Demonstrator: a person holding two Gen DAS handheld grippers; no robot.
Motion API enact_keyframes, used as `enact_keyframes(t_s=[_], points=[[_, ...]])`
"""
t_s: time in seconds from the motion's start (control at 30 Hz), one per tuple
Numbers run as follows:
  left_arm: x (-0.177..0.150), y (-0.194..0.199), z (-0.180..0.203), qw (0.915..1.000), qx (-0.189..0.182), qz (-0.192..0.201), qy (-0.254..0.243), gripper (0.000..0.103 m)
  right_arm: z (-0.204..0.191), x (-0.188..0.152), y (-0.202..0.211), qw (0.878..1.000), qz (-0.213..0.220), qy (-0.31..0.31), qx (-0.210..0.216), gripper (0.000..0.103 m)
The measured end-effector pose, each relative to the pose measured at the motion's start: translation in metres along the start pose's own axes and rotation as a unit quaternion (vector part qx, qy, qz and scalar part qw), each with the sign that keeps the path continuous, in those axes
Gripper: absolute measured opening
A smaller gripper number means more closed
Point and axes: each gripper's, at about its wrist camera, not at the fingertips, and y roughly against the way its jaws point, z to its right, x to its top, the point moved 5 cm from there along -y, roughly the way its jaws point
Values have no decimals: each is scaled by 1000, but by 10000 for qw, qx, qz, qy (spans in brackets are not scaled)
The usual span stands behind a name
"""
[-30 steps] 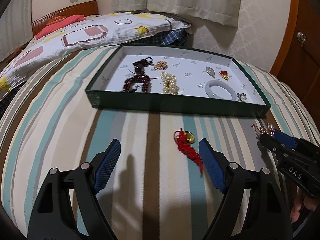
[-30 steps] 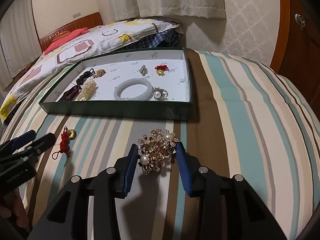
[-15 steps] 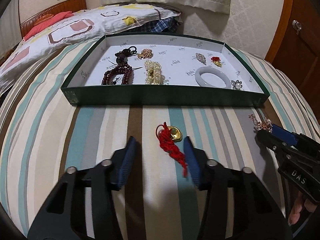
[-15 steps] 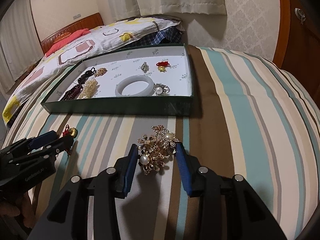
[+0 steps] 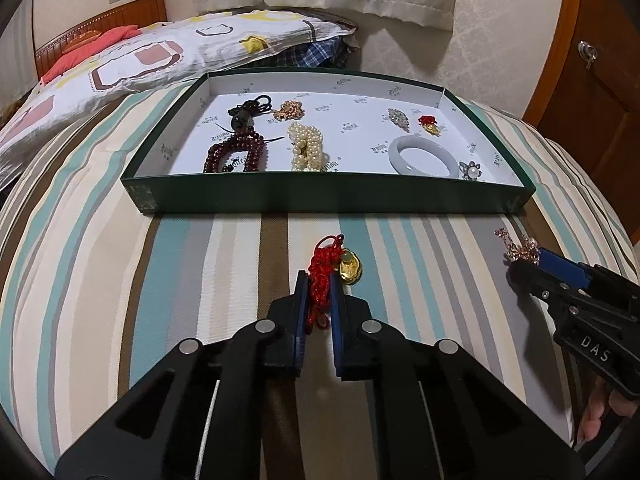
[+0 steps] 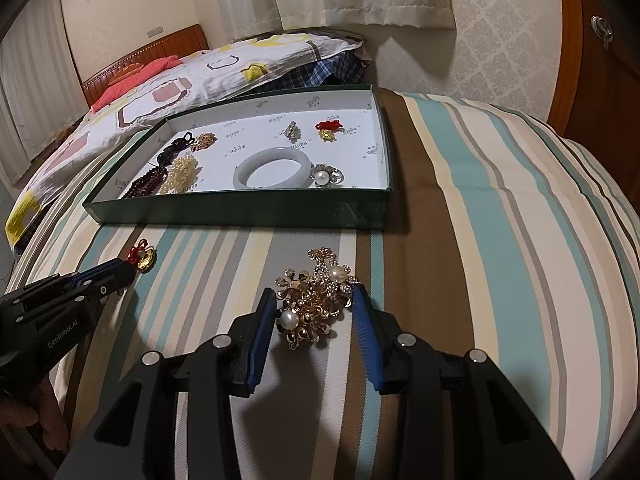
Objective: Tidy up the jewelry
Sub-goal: 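Grasp red tassel coin charm with left tool while right tool holds flower brooch, then carry tassel charm into box with left tool while right tool carries flower brooch there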
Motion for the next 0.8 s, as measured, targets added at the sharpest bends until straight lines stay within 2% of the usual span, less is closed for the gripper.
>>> enact_keyframes(t_s=[0.07,0.2,0.23,0.3,0.8], points=[[1,-1,-1,10000,-7,-6,51,30,0,0,0,10000,-4,-5,0,39],[4,-4,2,10000,-35,-26,23,30,-1,-1,-1,10000,-19,-20,15,39],[4,-4,3,10000,-51,-39,0,29,-1,-1,-1,10000,-15,-20,17,40],[5,-5,5,9999,-100,-52,-49,12,-1,-1,-1,10000,-16,-22,17,39],[9,10,7,9995,-238,210,-86,10,-3,4,5,9999,111,2,44,39]])
